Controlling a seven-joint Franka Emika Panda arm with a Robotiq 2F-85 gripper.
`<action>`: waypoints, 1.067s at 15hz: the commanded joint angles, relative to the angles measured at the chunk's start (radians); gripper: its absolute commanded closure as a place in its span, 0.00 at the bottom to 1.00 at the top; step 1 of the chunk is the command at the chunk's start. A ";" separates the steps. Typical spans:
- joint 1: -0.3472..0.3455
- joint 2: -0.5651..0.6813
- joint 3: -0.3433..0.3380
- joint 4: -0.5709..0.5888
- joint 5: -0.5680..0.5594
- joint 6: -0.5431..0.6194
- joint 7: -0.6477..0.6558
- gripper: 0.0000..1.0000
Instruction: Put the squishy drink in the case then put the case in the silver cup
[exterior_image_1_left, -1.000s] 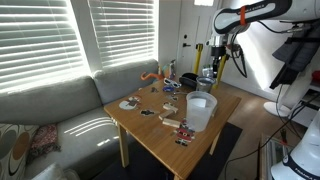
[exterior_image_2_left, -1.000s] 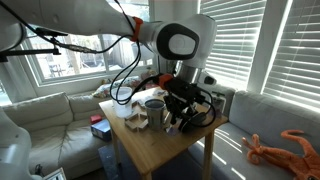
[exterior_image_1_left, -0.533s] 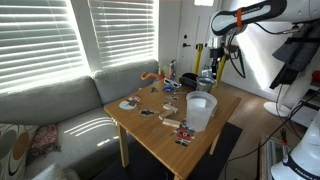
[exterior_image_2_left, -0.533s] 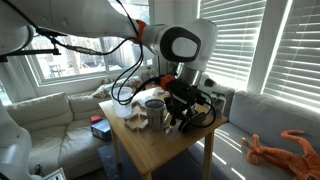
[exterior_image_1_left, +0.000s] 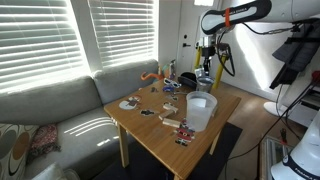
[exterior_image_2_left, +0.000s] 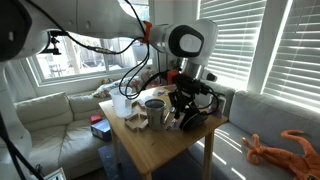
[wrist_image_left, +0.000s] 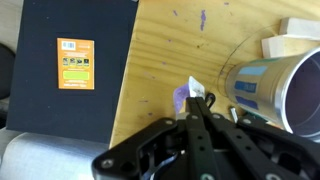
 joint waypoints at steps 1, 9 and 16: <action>-0.035 0.093 0.026 0.135 0.018 -0.066 0.034 1.00; -0.088 0.212 0.051 0.302 0.089 -0.182 0.100 1.00; -0.107 0.307 0.071 0.392 0.093 -0.205 0.169 1.00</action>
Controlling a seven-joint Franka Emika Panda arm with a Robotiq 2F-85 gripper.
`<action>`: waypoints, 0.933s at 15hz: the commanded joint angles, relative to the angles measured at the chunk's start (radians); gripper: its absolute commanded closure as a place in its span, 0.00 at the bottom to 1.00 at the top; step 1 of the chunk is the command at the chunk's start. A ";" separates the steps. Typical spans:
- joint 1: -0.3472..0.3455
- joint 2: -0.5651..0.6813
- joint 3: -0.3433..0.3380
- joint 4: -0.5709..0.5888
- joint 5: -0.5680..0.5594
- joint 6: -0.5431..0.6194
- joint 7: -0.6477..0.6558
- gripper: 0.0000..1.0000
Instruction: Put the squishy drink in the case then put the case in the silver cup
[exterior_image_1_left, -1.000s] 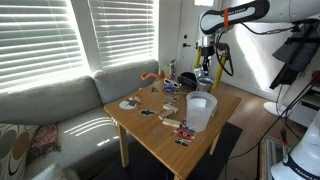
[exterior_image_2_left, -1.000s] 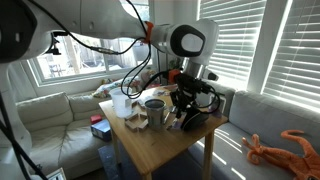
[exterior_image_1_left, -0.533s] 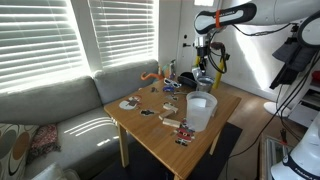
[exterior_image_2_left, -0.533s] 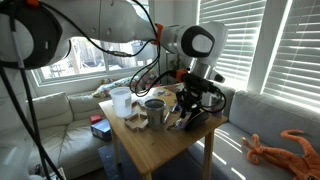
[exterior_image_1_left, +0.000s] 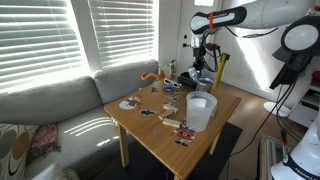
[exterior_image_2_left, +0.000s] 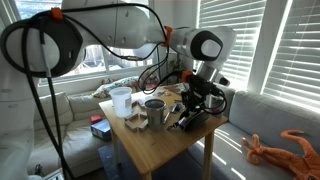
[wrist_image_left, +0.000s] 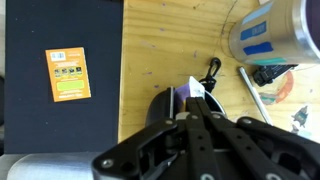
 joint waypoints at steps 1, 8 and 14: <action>-0.024 0.072 0.024 0.093 0.002 -0.078 0.044 1.00; -0.047 0.127 0.031 0.193 0.003 -0.162 0.050 0.60; -0.061 0.116 0.047 0.206 0.008 -0.171 0.025 0.17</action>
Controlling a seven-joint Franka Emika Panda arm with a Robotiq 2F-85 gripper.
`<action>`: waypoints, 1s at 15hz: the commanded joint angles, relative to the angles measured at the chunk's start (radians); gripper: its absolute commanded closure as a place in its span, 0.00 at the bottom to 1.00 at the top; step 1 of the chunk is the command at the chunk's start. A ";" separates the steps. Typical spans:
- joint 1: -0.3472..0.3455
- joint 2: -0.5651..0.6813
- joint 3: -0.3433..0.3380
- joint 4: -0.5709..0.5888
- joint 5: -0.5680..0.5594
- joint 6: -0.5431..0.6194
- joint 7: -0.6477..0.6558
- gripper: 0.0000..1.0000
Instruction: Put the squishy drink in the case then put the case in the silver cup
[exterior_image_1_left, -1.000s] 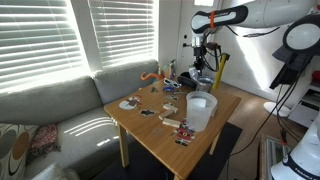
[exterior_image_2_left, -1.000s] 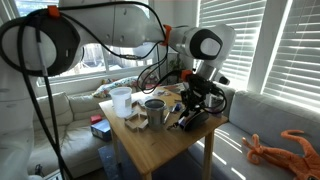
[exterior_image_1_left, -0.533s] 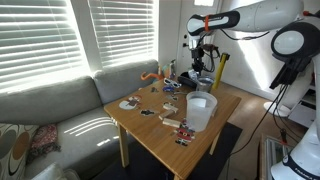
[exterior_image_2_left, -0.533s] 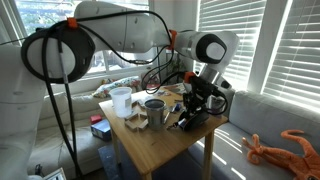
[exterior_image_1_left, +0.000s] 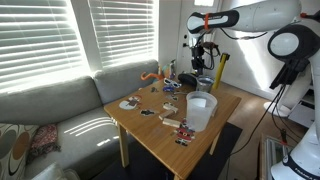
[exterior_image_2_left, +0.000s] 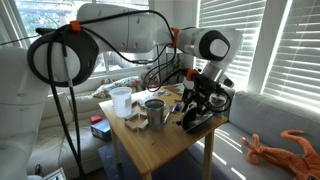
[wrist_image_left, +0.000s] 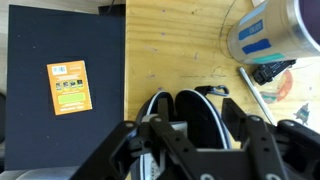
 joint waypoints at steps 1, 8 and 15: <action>-0.025 0.009 0.028 0.040 0.009 -0.036 -0.015 0.11; -0.041 -0.056 -0.004 -0.045 0.029 0.110 -0.087 0.00; -0.132 -0.057 -0.011 -0.053 0.108 0.169 -0.105 0.00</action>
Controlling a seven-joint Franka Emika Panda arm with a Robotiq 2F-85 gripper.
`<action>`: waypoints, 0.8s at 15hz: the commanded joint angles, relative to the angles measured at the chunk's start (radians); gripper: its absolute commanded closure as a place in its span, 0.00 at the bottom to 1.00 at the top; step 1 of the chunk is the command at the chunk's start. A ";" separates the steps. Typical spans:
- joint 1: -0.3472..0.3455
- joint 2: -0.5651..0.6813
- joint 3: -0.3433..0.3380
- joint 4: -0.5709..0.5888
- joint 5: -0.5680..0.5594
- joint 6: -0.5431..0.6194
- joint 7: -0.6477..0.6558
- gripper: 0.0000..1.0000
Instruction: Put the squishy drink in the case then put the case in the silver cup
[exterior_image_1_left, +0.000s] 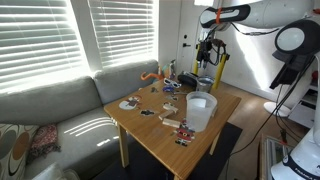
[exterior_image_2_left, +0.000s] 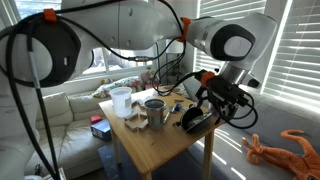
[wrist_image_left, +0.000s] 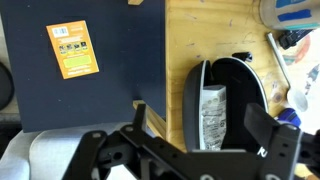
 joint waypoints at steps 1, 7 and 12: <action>-0.009 0.000 0.008 0.006 0.000 -0.005 0.001 0.00; -0.014 0.032 0.016 -0.001 0.011 0.041 -0.022 0.00; -0.023 0.059 0.036 -0.016 0.037 0.070 -0.053 0.26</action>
